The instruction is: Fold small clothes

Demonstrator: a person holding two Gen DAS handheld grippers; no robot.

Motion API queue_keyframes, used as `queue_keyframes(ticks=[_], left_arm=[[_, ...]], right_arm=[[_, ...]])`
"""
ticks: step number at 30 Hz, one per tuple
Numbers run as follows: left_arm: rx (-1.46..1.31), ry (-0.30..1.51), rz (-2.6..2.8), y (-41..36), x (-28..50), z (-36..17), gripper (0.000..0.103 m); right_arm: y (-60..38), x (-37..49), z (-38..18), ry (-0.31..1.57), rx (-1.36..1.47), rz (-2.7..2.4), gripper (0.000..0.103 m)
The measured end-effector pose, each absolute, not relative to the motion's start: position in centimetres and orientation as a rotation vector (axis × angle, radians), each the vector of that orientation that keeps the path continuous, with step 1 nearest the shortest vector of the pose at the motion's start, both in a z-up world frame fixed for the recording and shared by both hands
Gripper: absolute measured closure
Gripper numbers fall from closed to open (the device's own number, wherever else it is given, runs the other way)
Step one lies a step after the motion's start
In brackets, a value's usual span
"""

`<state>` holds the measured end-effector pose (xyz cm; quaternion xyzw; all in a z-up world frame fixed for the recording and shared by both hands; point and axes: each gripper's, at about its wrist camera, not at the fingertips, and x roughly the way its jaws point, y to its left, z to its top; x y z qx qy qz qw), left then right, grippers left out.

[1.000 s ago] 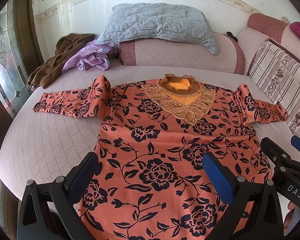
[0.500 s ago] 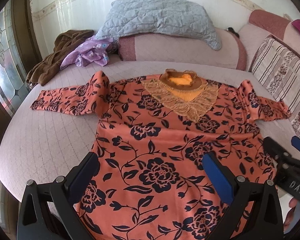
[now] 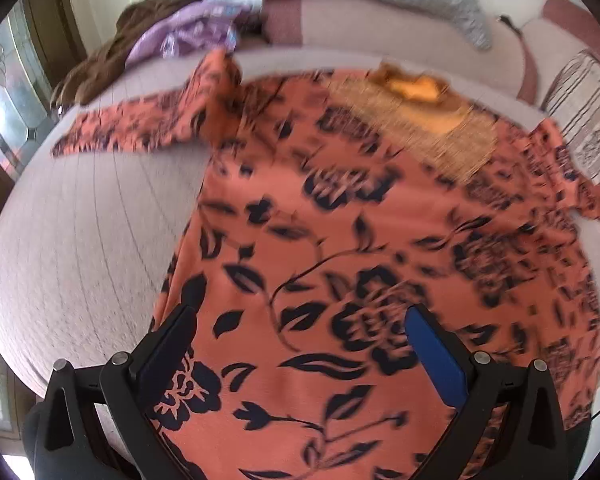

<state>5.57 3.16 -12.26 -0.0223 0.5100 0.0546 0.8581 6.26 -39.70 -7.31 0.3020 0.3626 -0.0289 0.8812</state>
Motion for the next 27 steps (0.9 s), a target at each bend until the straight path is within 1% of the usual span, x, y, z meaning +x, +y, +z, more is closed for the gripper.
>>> queue_keyframes(ticks=[2,4,5,6,7,11,15,17,18,19,21,23,27], left_arm=[[-0.036,1.092,0.13,3.5,5.8,-13.3,0.0],[-0.026,1.098,0.139,3.6,6.0,-14.1,0.0],[-0.019,1.104,0.142,3.7,6.2,-14.3,0.0],[-0.013,1.109,0.143,3.6,6.3,-14.5,0.0],[-0.011,1.107,0.139,3.6,6.3,-14.6,0.0],[-0.015,1.088,0.121,3.9,6.4,-14.9,0.0],[-0.033,1.063,0.104,4.3,6.2,-15.2,0.0],[-0.028,1.055,0.1,4.2,6.4,-15.3,0.0],[-0.027,1.052,0.099,4.2,6.3,-15.2,0.0],[-0.027,1.049,0.095,4.3,6.3,-15.2,0.0],[-0.029,1.044,0.084,4.4,6.2,-15.2,0.0],[-0.023,1.038,0.07,4.6,6.0,-15.1,0.0],[-0.034,1.025,0.066,5.3,5.8,-14.9,0.0]], right_arm=[[-46.0,7.4,-9.0,0.731,0.77,-0.147,0.002],[-51.8,9.0,-10.7,0.719,0.9,-0.223,0.016],[-55.1,10.2,-11.8,0.715,0.979,-0.267,0.02],[-57.1,11.1,-12.5,0.717,1.019,-0.302,0.028],[-58.7,11.9,-13.2,0.72,1.063,-0.325,0.031],[-62.7,16.0,-15.4,0.738,1.152,-0.398,0.032],[-63.3,19.3,-15.0,0.755,1.073,-0.444,0.033],[-63.4,21.0,-14.9,0.801,0.989,-0.489,0.048],[-63.4,21.6,-15.0,0.831,0.939,-0.514,0.072],[-63.5,22.3,-15.1,0.877,0.888,-0.551,0.088],[-63.7,22.9,-14.8,0.912,0.836,-0.569,0.096],[-62.7,24.0,-12.5,0.908,0.723,-0.561,0.097],[-55.9,25.5,-3.1,0.747,0.529,-0.396,0.097]])
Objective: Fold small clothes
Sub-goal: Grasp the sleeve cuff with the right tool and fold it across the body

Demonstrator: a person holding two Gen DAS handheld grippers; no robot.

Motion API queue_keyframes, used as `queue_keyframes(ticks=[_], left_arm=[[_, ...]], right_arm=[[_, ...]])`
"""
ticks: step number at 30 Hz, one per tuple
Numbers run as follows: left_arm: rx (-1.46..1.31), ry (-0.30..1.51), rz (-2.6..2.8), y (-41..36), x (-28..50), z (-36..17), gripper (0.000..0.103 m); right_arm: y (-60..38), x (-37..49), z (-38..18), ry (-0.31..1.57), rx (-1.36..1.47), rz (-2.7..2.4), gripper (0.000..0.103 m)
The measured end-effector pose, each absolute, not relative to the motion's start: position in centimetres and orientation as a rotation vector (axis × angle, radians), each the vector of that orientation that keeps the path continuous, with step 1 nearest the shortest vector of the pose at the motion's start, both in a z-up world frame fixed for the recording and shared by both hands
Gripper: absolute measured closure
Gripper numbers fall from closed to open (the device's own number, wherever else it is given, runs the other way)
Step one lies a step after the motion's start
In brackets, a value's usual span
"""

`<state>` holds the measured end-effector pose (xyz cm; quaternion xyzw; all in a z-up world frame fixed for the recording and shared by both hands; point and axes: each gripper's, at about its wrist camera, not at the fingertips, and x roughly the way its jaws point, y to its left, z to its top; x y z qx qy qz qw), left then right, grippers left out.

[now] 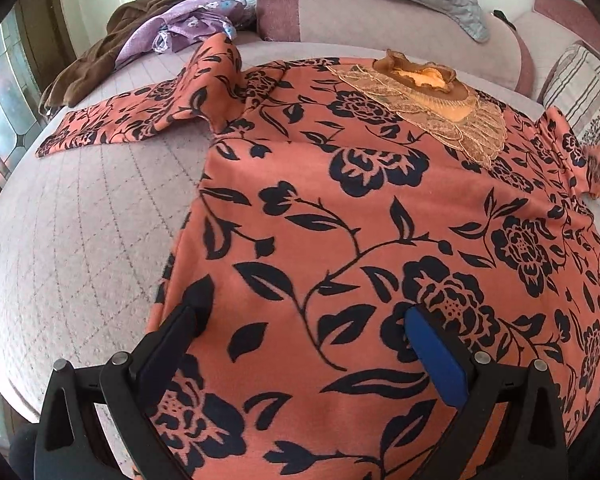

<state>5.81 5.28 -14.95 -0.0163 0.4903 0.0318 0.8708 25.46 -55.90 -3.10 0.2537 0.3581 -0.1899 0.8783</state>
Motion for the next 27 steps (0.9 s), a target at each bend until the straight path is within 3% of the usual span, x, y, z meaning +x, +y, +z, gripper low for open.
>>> queue_keyframes(ticks=[4,8,9,10,11,16,22,27], left_arm=[[-0.095,1.006,0.075,7.0,4.8,-14.3,0.0],[-0.124,0.971,0.123,9.3,3.4,-13.1,0.0],[-0.138,0.965,0.13,9.9,3.2,-12.9,0.0],[-0.156,0.96,0.141,10.7,3.1,-12.6,0.0],[-0.169,0.955,0.15,11.4,3.0,-12.4,0.0],[-0.243,0.894,0.143,13.7,3.8,-9.8,0.0],[-0.371,0.895,-0.051,11.5,11.3,-7.9,0.0],[-0.463,0.981,-0.093,9.5,19.5,-9.3,0.0]], right_arm=[[-41.8,24.5,6.9,0.571,0.389,-0.085,0.097],[-27.9,21.8,8.7,0.534,0.38,0.197,0.089],[-24.6,21.2,7.3,0.572,0.386,0.251,0.065],[-21.1,21.1,5.1,0.642,0.383,0.317,0.015],[-18.2,21.0,2.0,0.715,0.382,0.351,0.002],[-14.6,19.5,-8.7,0.951,0.365,0.335,0.008],[-21.1,17.9,-8.3,0.896,0.38,0.232,0.008],[-26.1,15.1,-7.5,0.873,0.412,0.188,0.008]])
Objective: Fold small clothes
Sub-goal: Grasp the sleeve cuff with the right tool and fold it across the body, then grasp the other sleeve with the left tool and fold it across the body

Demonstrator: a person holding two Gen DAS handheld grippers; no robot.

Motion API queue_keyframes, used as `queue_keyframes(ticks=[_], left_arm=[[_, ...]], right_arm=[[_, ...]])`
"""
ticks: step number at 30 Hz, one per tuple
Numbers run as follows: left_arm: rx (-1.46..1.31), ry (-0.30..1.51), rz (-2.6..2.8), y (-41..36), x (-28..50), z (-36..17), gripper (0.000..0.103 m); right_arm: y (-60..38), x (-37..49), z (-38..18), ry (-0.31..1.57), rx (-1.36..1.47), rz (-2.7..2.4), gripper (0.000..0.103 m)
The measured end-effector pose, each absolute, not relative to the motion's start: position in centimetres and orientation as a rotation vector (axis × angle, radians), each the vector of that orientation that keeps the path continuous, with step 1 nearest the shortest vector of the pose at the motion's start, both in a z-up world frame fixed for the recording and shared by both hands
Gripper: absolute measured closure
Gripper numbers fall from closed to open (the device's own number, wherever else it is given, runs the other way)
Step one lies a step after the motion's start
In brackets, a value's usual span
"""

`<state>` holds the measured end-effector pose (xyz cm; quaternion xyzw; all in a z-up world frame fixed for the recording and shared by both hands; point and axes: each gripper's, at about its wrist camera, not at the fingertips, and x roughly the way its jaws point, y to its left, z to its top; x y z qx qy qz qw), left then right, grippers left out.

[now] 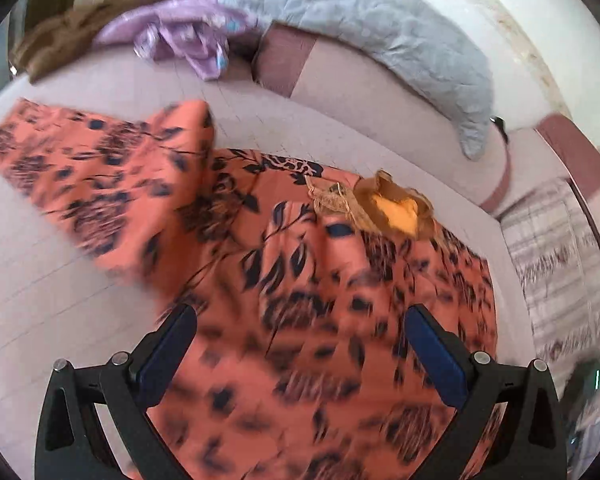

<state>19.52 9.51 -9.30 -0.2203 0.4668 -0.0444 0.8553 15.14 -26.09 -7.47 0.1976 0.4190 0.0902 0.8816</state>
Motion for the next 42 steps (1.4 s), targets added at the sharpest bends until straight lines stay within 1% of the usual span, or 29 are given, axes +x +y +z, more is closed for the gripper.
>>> queue_keyframes(ticks=[1,2,3,4,5,6,8,12,14,15,16,18,19,20,21,24,26,27,28,29,30,31,32,33,35,37,39,41,42], left_arm=[[-0.484,1.031,-0.085,9.2,21.4,-10.5,0.001],[-0.492,1.073,-0.062,9.0,22.8,-11.6,0.008],[-0.483,1.102,-0.045,8.8,23.6,-12.6,0.016],[-0.467,1.148,-0.031,8.5,24.5,-13.9,0.028],[-0.42,1.201,0.01,8.1,25.1,-14.8,0.058],[-0.342,1.205,0.067,7.7,25.3,-14.7,0.096],[-0.304,1.157,0.028,7.0,25.1,-13.1,0.099],[-0.165,0.863,0.043,5.8,22.0,-6.2,0.099],[-0.153,0.811,0.054,6.1,20.9,-5.4,0.099],[-0.135,0.823,0.069,6.2,21.0,-6.0,0.098],[-0.102,0.875,0.084,6.2,21.6,-7.7,0.098],[-0.096,1.05,0.106,6.5,23.2,-12.7,0.098],[-0.106,1.107,0.099,6.9,23.4,-14.3,0.097],[-0.106,1.062,0.098,7.1,22.9,-14.5,0.095],[-0.088,1.043,0.097,6.9,22.5,-14.3,0.094],[-0.106,1.058,0.102,7.0,22.6,-14.2,0.093],[-0.135,1.069,0.085,7.6,22.4,-14.0,0.093],[-0.16,1.076,0.062,8.0,22.3,-13.6,0.092],[-0.184,1.072,0.043,8.8,22.0,-13.0,0.091],[-0.213,1.052,0.021,9.7,21.6,-12.1,0.087],[-0.244,1.021,-0.001,10.6,20.8,-11.3,0.075],[-0.287,0.974,-0.023,11.4,19.8,-10.2,0.065],[-0.334,0.923,-0.034,12.8,18.5,-9.2,0.045],[-0.376,0.871,-0.036,14.2,17.3,-8.3,0.033],[-0.477,0.761,-0.004,18.7,15.2,-7.0,0.031],[-0.619,0.691,0.076,24.3,13.8,-7.0,0.031],[-0.757,0.655,0.19,30.0,13.8,-8.1,0.033],[-0.887,0.64,0.296,35.3,14.6,-9.7,0.033],[-0.924,0.645,0.334,37.5,15.1,-10.6,0.035]], right_arm=[[-26.8,14.6,-7.6,0.869,0.424,0.182,0.008],[-27.1,14.3,-8.0,0.866,0.431,0.18,0.008],[-27.6,14.0,-8.1,0.868,0.437,0.179,0.008],[-28.0,13.7,-8.3,0.871,0.439,0.178,0.008],[-28.4,13.4,-8.4,0.871,0.435,0.173,0.008],[-28.9,13.2,-8.5,0.872,0.431,0.171,0.008],[-29.4,13.2,-8.9,0.882,0.432,0.164,0.008],[-30.6,14.2,-9.0,0.876,0.454,0.155,0.008],[-31.1,14.8,-8.4,0.861,0.468,0.158,0.008],[-31.4,15.2,-7.9,0.845,0.472,0.158,0.007],[-31.8,15.8,-7.2,0.824,0.475,0.156,0.007],[-32.4,17.4,-6.7,0.811,0.513,0.164,0.007],[-32.8,18.8,-6.9,0.819,0.554,0.18,0.007],[-33.1,19.8,-7.1,0.828,0.584,0.195,0.007],[-33.4,21.0,-7.5,0.845,0.623,0.21,0.007],[-34.3,24.5,-9.7,0.913,0.767,0.268,0.007],[-35.1,26.5,-12.6,0.994,0.785,0.194,0.008],[-35.4,27.2,-14.1,1.04,0.82,0.162,0.008],[-35.4,27.2,-13.8,1.02,0.831,0.152,0.008],[-34.6,26.8,-12.4,0.997,0.791,0.148,0.007],[-33.9,26.3,-11.3,0.97,0.76,0.166,0.007],[-32.7,25.5,-9.7,0.927,0.713,0.205,0.007],[-31.6,24.7,-8.8,0.905,0.669,0.224,0.007],[-29.7,23.1,-7.9,0.878,0.586,0.232,0.007],[-27.2,20.9,-7.8,0.86,0.461,0.228,0.007],[-23.5,18.0,-9.1,0.838,0.27,0.219,0.007],[-22.0,16.6,-11.0,0.867,0.192,0.208,0.007],[-20.8,15.9,-13.4,0.936,0.15,0.2,0.007],[-20.6,15.5,-13.6,0.916,0.119,0.187,0.007]])
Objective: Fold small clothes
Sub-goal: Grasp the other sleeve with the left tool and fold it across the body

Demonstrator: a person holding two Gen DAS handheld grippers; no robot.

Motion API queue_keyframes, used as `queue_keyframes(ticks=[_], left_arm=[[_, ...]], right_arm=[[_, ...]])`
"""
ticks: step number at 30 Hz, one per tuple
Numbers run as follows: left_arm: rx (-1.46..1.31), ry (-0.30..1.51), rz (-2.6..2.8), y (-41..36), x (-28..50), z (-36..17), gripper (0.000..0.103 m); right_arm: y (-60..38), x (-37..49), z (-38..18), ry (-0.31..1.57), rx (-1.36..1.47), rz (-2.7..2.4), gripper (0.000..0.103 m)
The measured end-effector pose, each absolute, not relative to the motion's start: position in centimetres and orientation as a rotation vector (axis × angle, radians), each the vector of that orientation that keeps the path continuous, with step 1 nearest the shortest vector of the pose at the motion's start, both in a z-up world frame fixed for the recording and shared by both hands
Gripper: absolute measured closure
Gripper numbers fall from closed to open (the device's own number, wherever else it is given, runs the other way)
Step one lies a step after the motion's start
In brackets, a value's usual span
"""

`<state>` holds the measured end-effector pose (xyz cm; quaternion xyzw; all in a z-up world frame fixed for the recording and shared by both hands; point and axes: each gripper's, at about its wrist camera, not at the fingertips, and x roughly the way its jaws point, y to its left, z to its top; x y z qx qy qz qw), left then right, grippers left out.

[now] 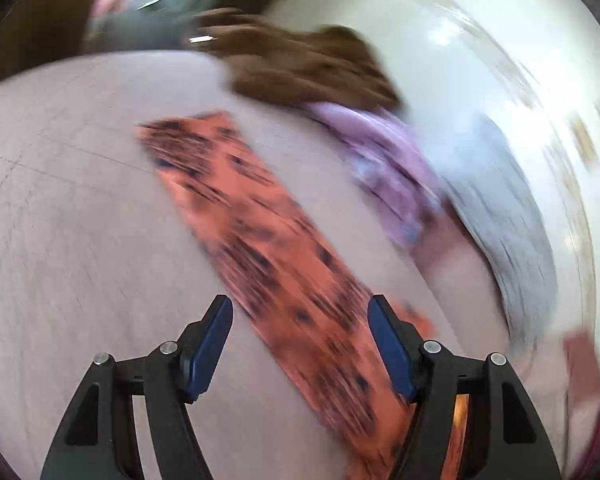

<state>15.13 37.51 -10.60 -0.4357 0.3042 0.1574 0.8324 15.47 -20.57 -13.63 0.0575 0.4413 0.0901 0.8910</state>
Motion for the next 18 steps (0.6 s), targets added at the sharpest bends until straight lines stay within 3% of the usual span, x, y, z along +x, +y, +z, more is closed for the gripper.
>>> queue_keyframes(ticks=[7,8,9,11,14,18], left_arm=[[-1.04,0.679,0.426,43.2,19.5,-14.7,0.043],[-1.018,0.685,0.446,43.3,20.0,-14.7,0.049],[-0.989,0.708,0.485,43.4,20.4,-14.8,0.069],[-0.921,0.794,0.551,43.6,21.2,-14.9,0.098],[-0.876,0.833,0.554,43.7,22.1,-13.9,0.099],[-0.535,0.691,0.501,36.4,22.2,-5.0,0.099]], right_arm=[[-20.9,15.5,-14.0,0.929,0.13,0.19,0.003],[-20.7,15.5,-14.1,0.932,0.112,0.184,0.003],[-20.1,15.8,-14.1,0.936,0.098,0.181,0.001],[-19.7,15.9,-14.1,0.943,0.075,0.177,0.0],[-19.8,15.9,-14.3,0.941,0.081,0.181,0.0],[-20.5,15.8,-14.2,0.929,0.127,0.2,0.0]])
